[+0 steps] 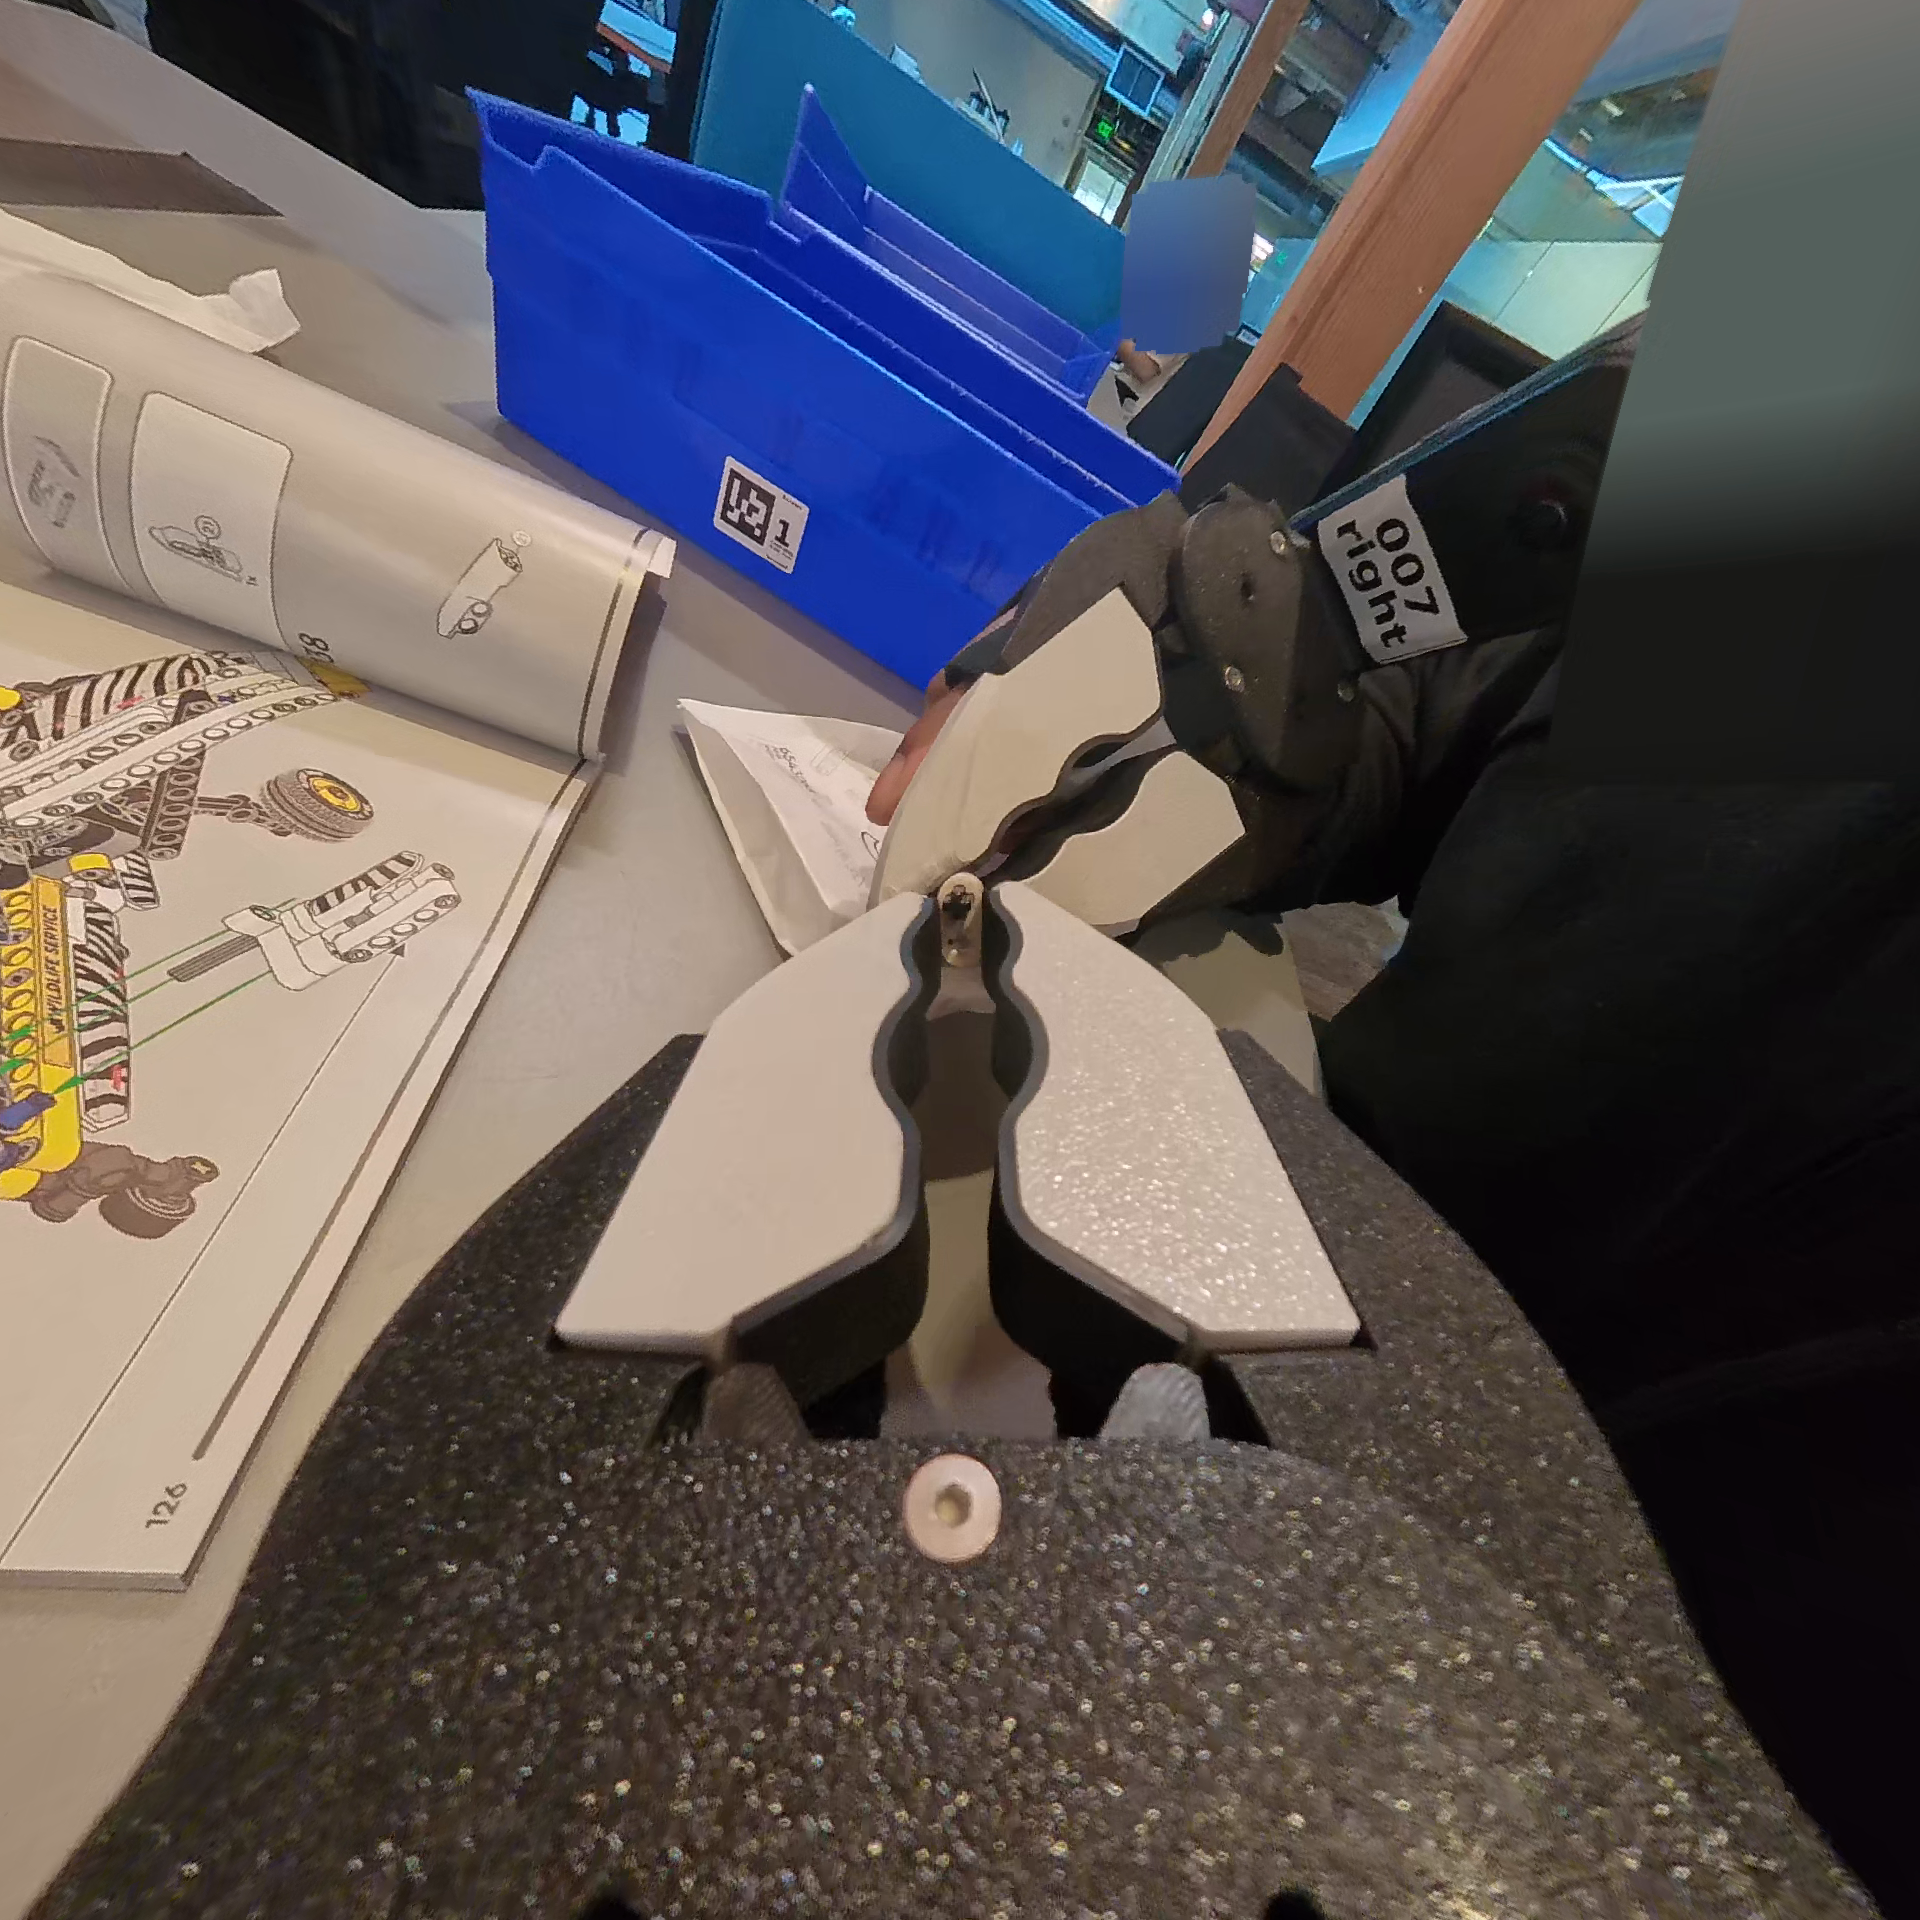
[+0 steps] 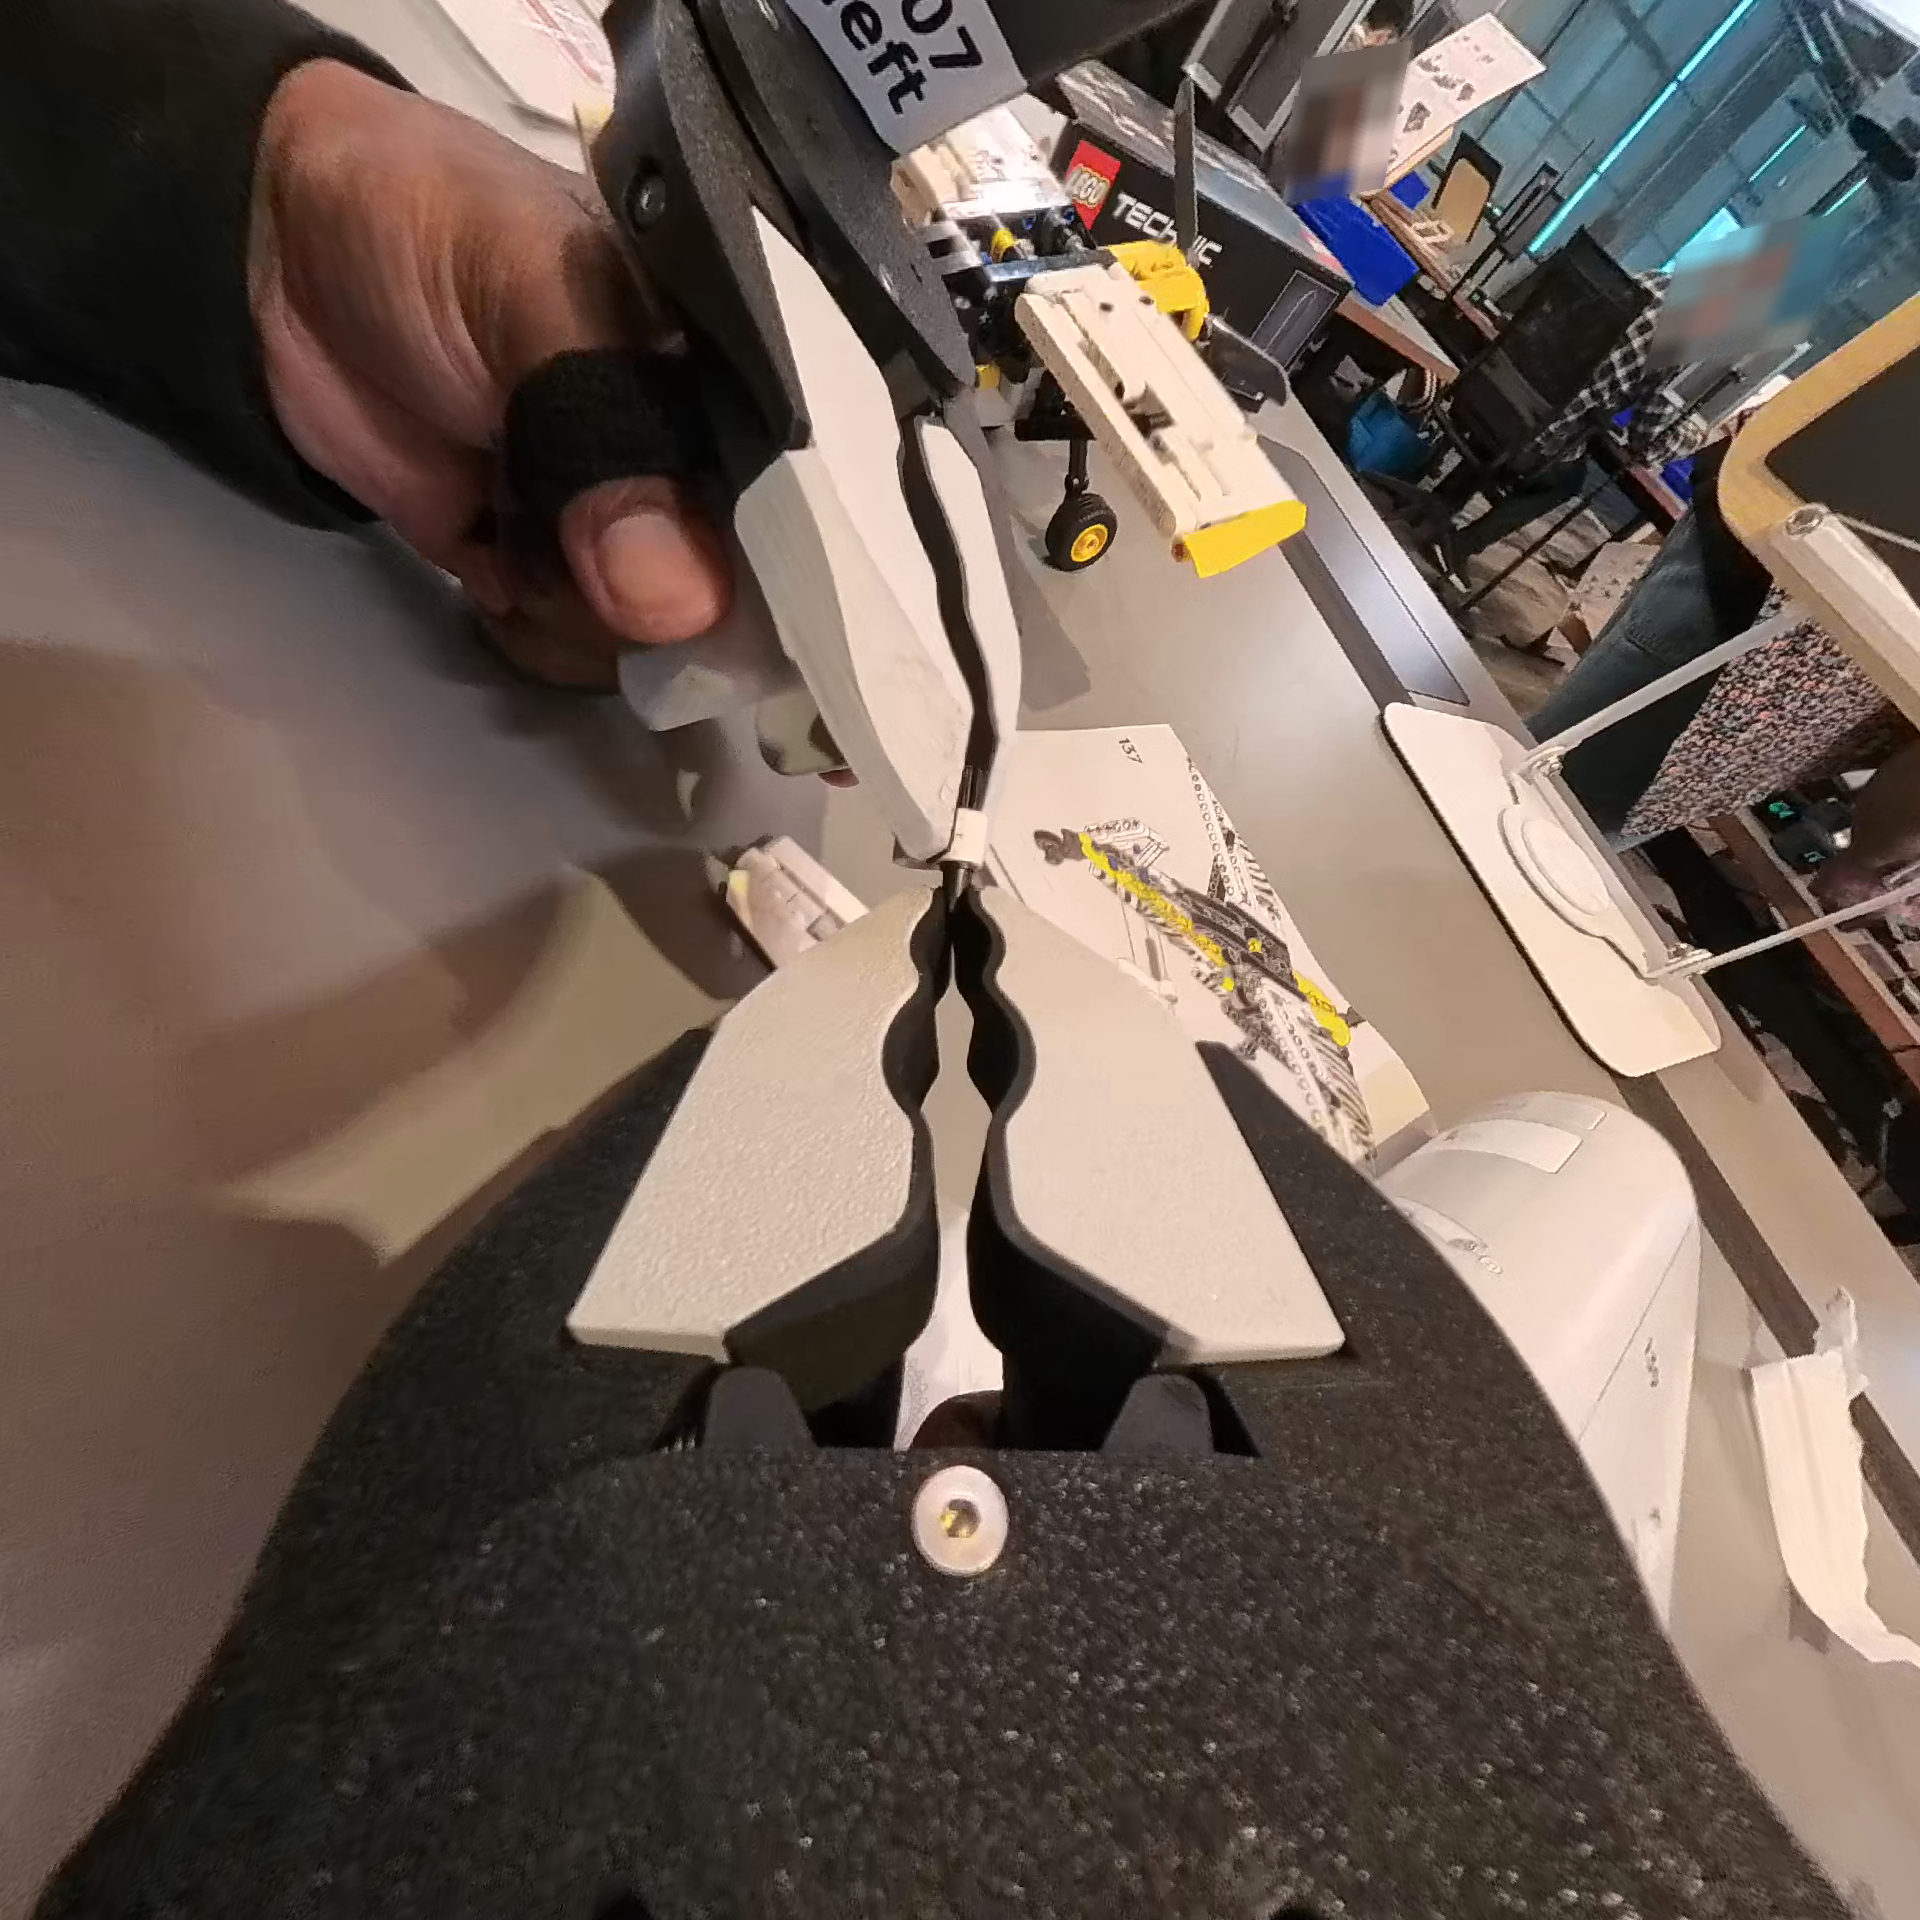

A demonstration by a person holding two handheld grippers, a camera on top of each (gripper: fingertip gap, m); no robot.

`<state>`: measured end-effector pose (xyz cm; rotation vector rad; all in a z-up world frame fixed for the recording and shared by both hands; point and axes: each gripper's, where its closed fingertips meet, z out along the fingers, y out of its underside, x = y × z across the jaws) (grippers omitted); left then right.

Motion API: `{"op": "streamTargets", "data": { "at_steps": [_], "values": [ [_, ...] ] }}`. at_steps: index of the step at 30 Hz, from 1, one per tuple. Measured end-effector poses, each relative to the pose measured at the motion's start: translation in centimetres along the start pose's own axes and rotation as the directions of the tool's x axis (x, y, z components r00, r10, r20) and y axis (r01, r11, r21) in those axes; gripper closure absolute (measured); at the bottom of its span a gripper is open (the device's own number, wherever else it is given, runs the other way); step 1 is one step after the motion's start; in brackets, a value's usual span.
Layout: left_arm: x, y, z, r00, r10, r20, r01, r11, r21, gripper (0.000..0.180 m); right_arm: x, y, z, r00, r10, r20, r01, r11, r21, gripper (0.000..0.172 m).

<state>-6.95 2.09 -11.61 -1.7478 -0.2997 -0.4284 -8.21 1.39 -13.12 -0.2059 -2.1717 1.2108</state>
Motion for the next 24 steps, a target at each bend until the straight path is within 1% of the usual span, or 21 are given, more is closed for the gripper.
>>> {"op": "streamTargets", "data": {
  "at_steps": [2, 3, 4, 5, 6, 7, 9, 10, 13, 14, 15, 18, 21, 24],
  "values": [
    [-0.2, 0.0, -0.1, 1.000, -0.016, -0.005, 0.016, 1.000, 0.002, 0.172, 0.3, 0.5, -0.1, 1.000, 0.009, -0.008, -0.009, 1.000, -0.020, 0.171],
    [-1.8, -1.4, -1.7, 0.997, -0.041, 0.069, 0.034, 0.995, 0.098, 0.172, 1.2, 1.5, -0.5, 0.999, 0.013, -0.047, -0.016, 0.998, -0.053, 0.172],
    [-3.6, -2.8, -4.5, 0.989, -0.102, 0.103, 0.081, 0.978, 0.195, 0.172, 2.4, 2.6, -1.2, 0.996, 0.049, -0.081, -0.054, 0.997, -0.063, 0.172],
    [-4.6, -3.4, -6.3, 0.983, -0.131, 0.125, 0.096, 0.962, 0.254, 0.173, 3.3, 3.5, -1.5, 0.990, 0.104, -0.097, -0.111, 0.992, -0.067, 0.172],
    [-4.6, -2.9, -6.0, 0.984, -0.110, 0.142, 0.078, 0.973, 0.216, 0.172, 3.5, 3.8, -1.5, 0.988, 0.113, -0.103, -0.121, 0.990, -0.076, 0.172],
    [-3.7, -2.4, -4.8, 0.989, -0.074, 0.127, 0.052, 0.984, 0.172, 0.172, 3.1, 3.4, -1.1, 0.992, 0.084, -0.098, -0.092, 0.993, -0.077, 0.172],
    [-2.1, -2.8, -3.3, 0.997, -0.047, 0.065, 0.036, 0.986, 0.162, 0.172, 2.1, 2.0, -0.5, 0.996, 0.020, -0.091, -0.026, 0.998, -0.062, 0.172],
    [-2.0, -2.8, -3.2, 0.997, -0.033, 0.072, 0.021, 0.988, 0.156, 0.172, 1.9, 1.7, -0.4, 0.995, 0.004, -0.100, -0.010, 0.998, -0.056, 0.172],
    [-2.5, -1.9, -3.0, 0.993, -0.106, 0.044, 0.099, 0.985, 0.139, 0.172, 2.0, 1.4, 0.0, 0.989, -0.042, -0.143, 0.032, 0.997, -0.071, 0.172],
    [-2.3, -1.7, -2.7, 0.994, -0.101, 0.042, 0.096, 0.988, 0.121, 0.172, 2.0, 1.3, 0.2, 0.986, -0.057, -0.155, 0.045, 0.996, -0.079, 0.172],
    [-2.0, -1.4, -2.3, 0.996, -0.084, 0.040, 0.080, 0.992, 0.098, 0.172, 2.0, 1.1, 0.4, 0.984, -0.069, -0.162, 0.055, 0.995, -0.088, 0.168],
    [-1.4, -0.7, -1.5, 0.998, -0.041, 0.045, 0.039, 0.998, 0.041, 0.172, 1.5, 1.2, 1.3, 0.982, -0.095, -0.161, 0.073, 0.987, -0.141, 0.149],
    [-1.2, -0.1, -1.0, 0.997, 0.024, 0.074, -0.024, 1.000, -0.007, 0.172, 1.0, 1.2, 1.5, 0.986, -0.089, -0.139, 0.069, 0.988, -0.139, 0.147],
    [-0.9, 0.5, -0.4, 0.988, 0.119, 0.101, -0.112, 0.991, -0.066, 0.172, 0.7, 1.1, 1.5, 0.991, -0.072, -0.116, 0.056, 0.989, -0.138, 0.147]
  ]
}}
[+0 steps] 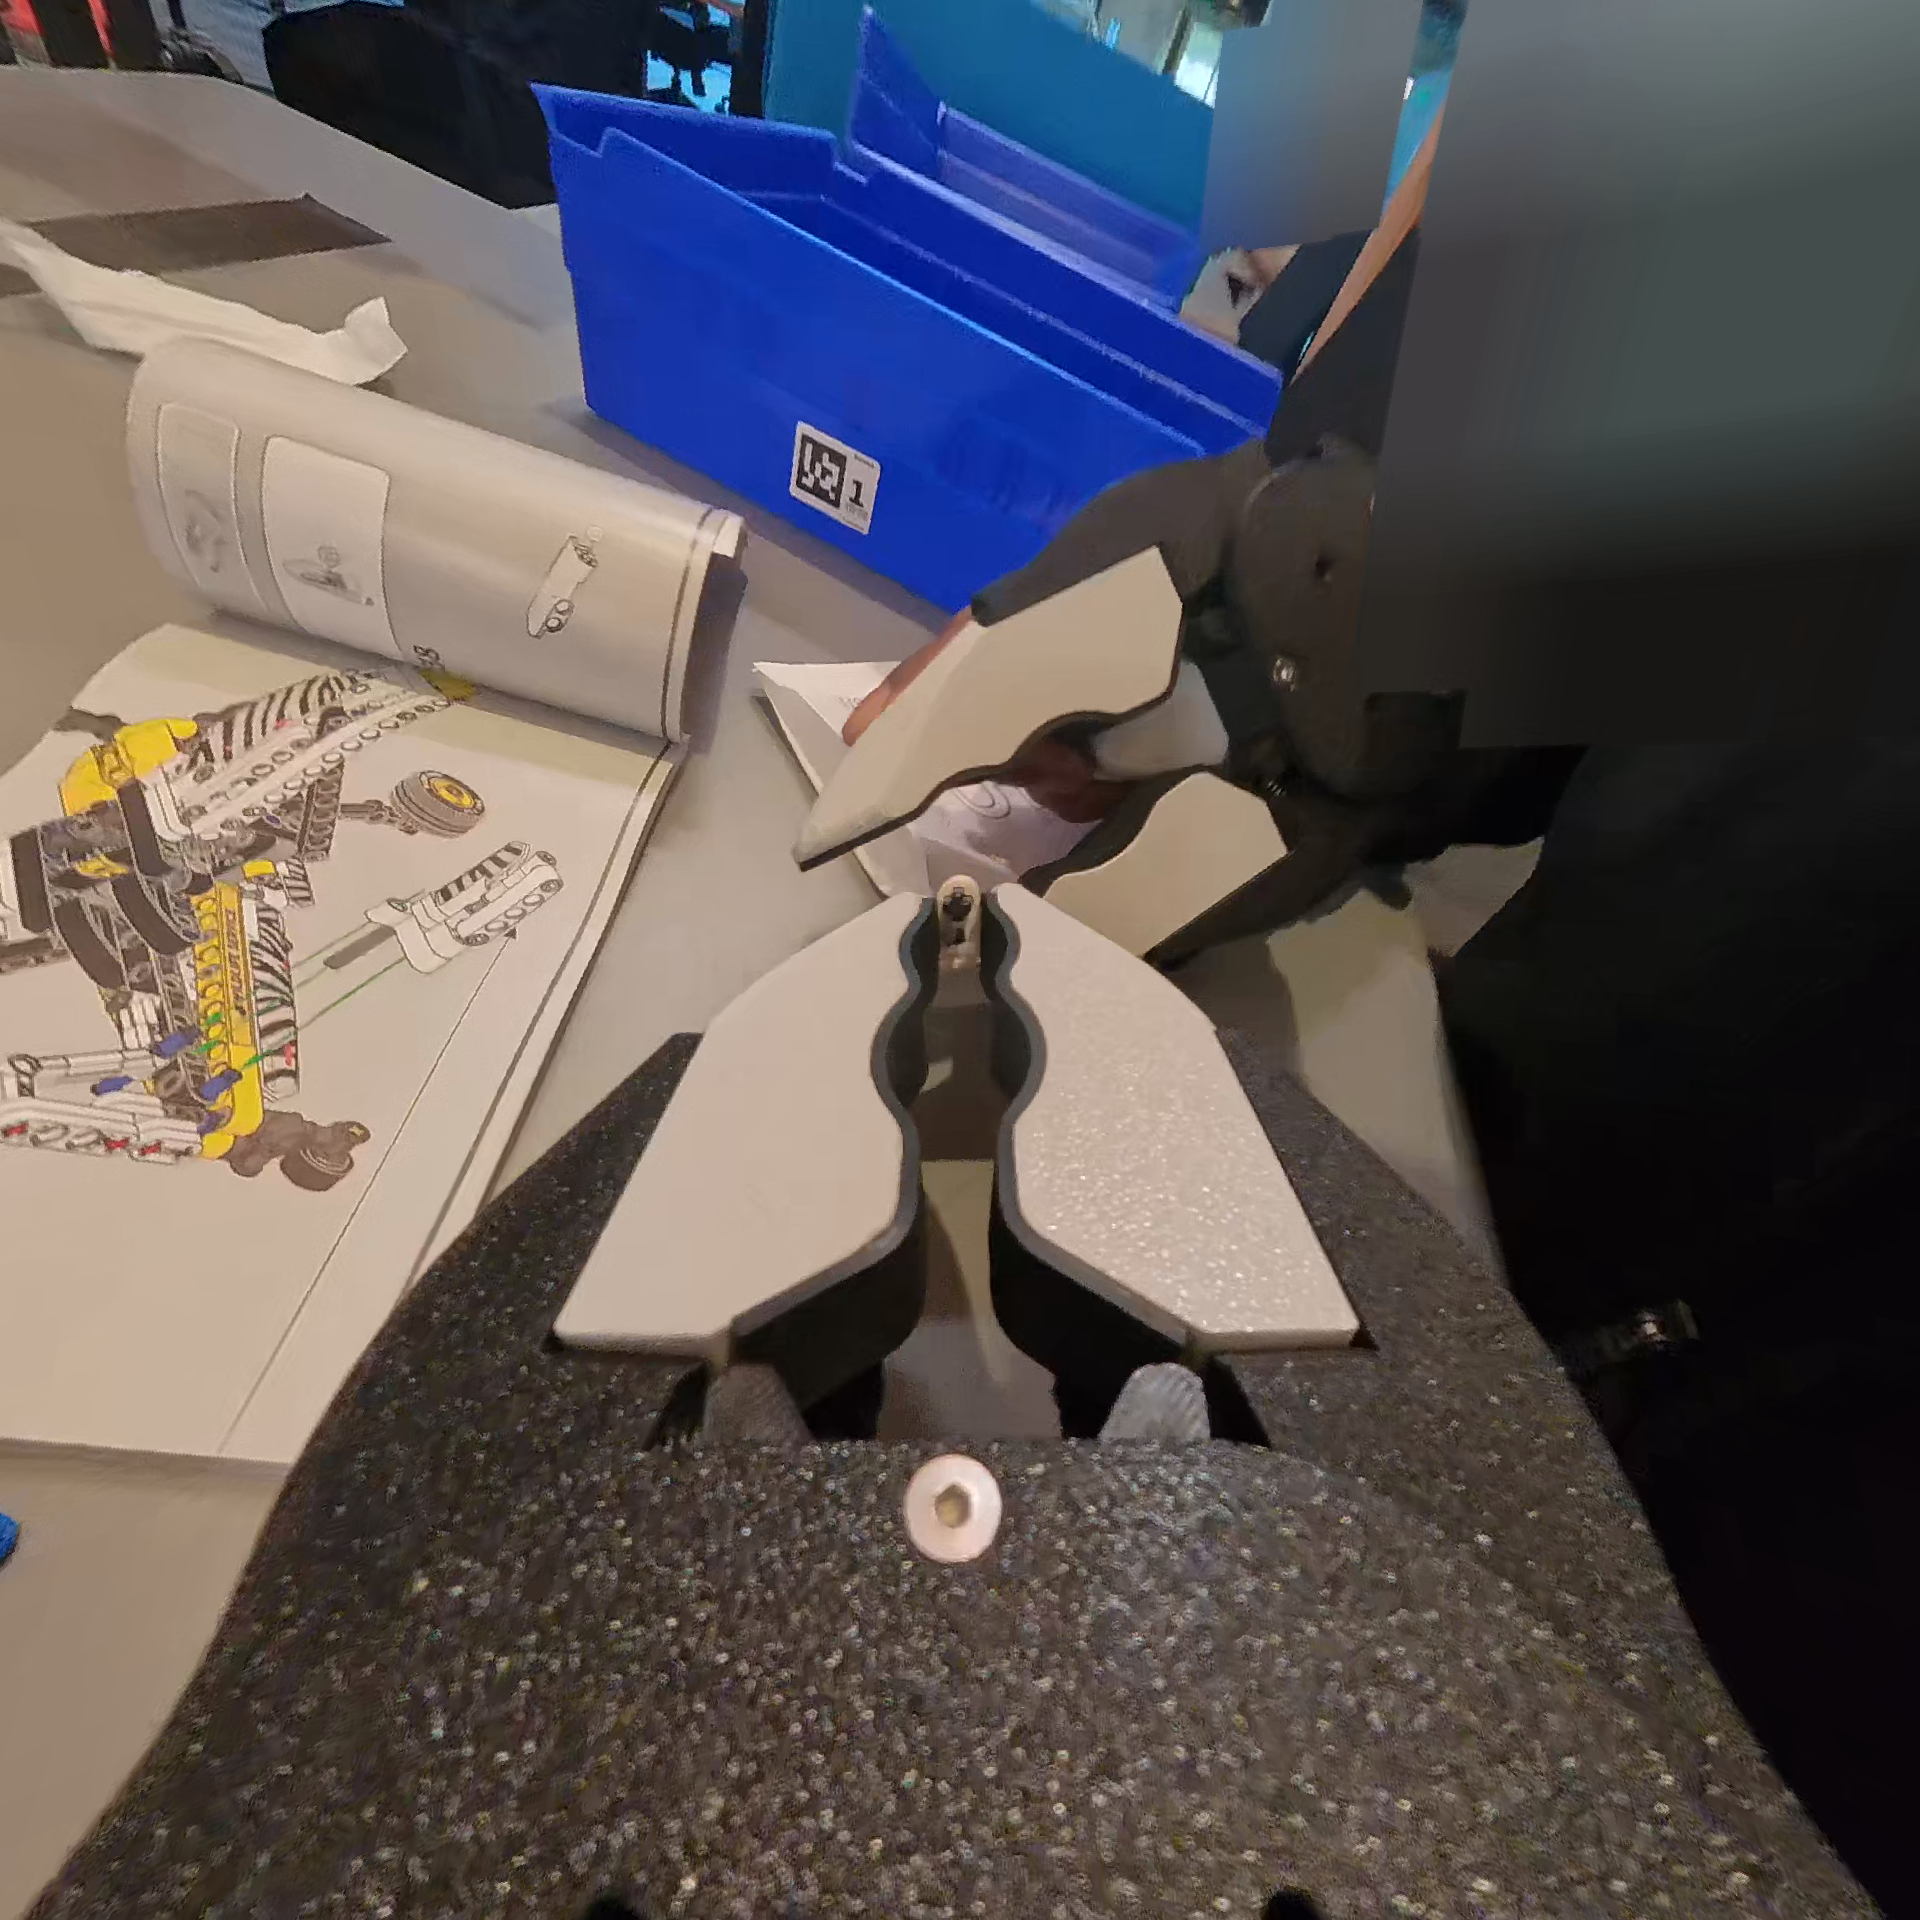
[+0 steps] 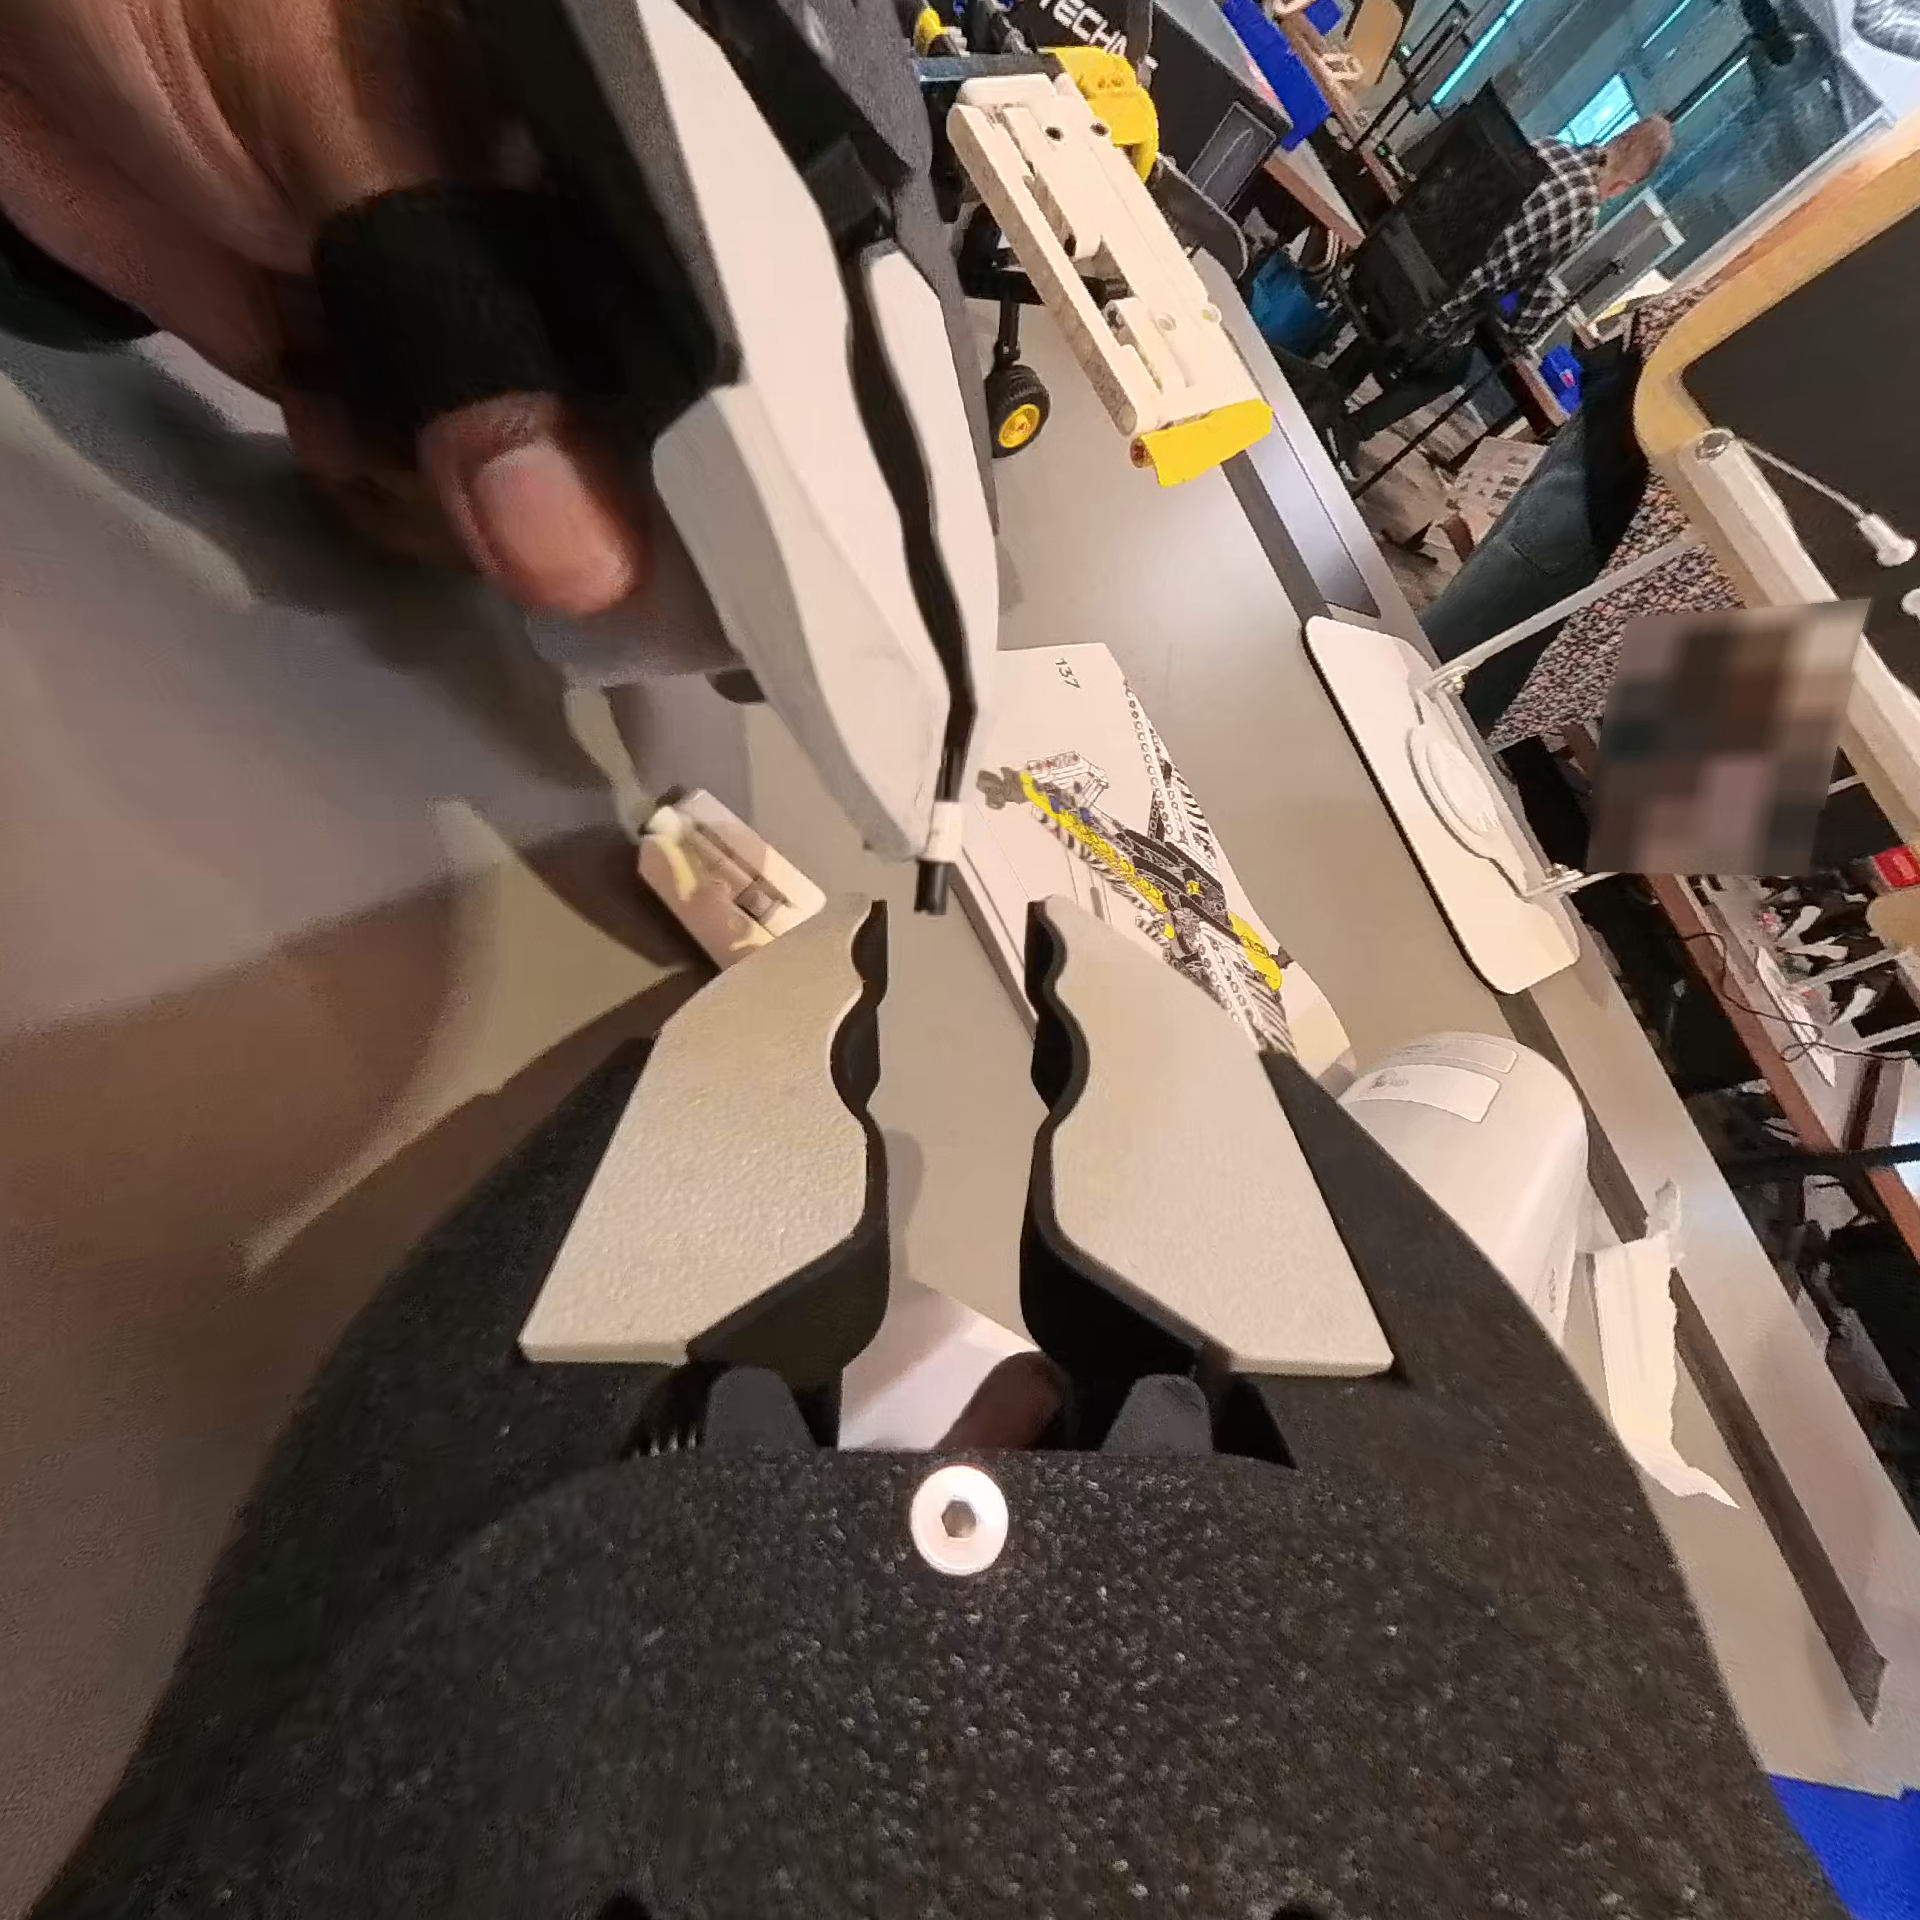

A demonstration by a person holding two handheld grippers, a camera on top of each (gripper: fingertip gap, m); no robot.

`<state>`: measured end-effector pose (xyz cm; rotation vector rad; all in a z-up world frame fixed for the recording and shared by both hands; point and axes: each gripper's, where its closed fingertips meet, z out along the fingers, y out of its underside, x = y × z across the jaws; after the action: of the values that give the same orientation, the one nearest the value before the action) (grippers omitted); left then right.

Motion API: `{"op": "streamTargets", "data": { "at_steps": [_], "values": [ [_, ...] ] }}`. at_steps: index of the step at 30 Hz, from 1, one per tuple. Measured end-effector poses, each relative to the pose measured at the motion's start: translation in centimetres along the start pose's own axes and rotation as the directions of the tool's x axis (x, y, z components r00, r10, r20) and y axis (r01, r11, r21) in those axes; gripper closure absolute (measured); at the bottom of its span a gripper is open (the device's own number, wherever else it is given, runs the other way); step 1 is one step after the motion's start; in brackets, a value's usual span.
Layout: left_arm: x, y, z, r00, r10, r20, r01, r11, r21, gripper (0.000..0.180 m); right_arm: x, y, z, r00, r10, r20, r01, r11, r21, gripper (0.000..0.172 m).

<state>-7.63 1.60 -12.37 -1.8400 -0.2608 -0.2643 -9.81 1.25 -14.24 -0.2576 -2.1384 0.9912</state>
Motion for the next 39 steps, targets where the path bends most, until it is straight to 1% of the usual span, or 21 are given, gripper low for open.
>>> {"op": "streamTargets", "data": {
  "at_steps": [3, 6, 10, 13, 15, 17, 22, 26, 29, 31, 33, 39],
  "values": [
    [0.1, 0.4, 0.4, 0.996, 0.086, 0.038, -0.084, 0.995, -0.045, 0.172, -0.2, 0.1, 0.0, 1.000, -0.004, 0.014, 0.004, 1.000, -0.010, 0.147],
    [0.1, 0.8, 0.7, 0.990, 0.128, 0.061, -0.124, 0.990, -0.073, 0.172, -0.3, 0.2, 0.0, 1.000, -0.016, 0.019, 0.016, 1.000, -0.022, 0.149],
    [0.1, 0.6, 0.7, 0.984, 0.159, 0.081, -0.153, 0.985, -0.075, 0.172, -0.8, 0.2, -0.1, 0.998, -0.047, 0.027, 0.048, 0.998, -0.032, 0.167],
    [-0.2, 1.2, 0.9, 0.970, 0.214, 0.118, -0.200, 0.972, -0.122, 0.172, -0.9, 0.7, 0.2, 0.994, -0.105, 0.014, 0.106, 0.991, -0.077, 0.168],
    [-0.1, 1.3, 1.0, 0.959, 0.254, 0.130, -0.236, 0.962, -0.137, 0.172, -1.0, 0.8, 0.1, 0.992, -0.127, 0.016, 0.128, 0.988, -0.086, 0.170],
    [0.1, 1.3, 1.0, 0.964, 0.239, 0.113, -0.226, 0.967, -0.122, 0.172, -1.0, 0.7, -0.1, 0.992, -0.126, 0.026, 0.127, 0.989, -0.072, 0.170],
    [0.6, 0.4, 0.8, 0.991, 0.127, 0.045, -0.125, 0.991, -0.044, 0.172, -0.7, 0.1, -0.7, 0.997, -0.076, 0.017, 0.077, 0.997, -0.028, 0.171],
    [0.7, 0.3, 0.6, 0.999, 0.050, 0.008, -0.049, 0.999, -0.020, 0.172, -0.7, 0.0, -0.8, 0.999, -0.044, 0.015, 0.044, 0.999, -0.015, 0.171],
    [0.6, 0.5, 0.6, 0.996, 0.089, 0.026, -0.088, 0.996, -0.034, 0.172, -1.1, 0.1, -0.7, 0.996, 0.042, 0.083, -0.042, 0.999, -0.001, 0.171],
    [0.6, 0.6, 0.6, 0.990, 0.131, 0.043, -0.129, 0.990, -0.050, 0.172, -1.4, 0.2, -0.7, 0.983, 0.119, 0.142, -0.121, 0.993, 0.003, 0.170],
    [0.6, 0.7, 0.7, 0.985, 0.165, 0.058, -0.162, 0.985, -0.062, 0.172, -1.7, 0.3, -0.7, 0.969, 0.166, 0.182, -0.170, 0.985, 0.004, 0.171],
    [0.2, 1.3, 0.9, 0.951, 0.288, 0.117, -0.271, 0.953, -0.138, 0.172, -2.1, 0.8, -0.3, 0.965, 0.172, 0.199, -0.171, 0.985, -0.022, 0.169]
  ]
}}
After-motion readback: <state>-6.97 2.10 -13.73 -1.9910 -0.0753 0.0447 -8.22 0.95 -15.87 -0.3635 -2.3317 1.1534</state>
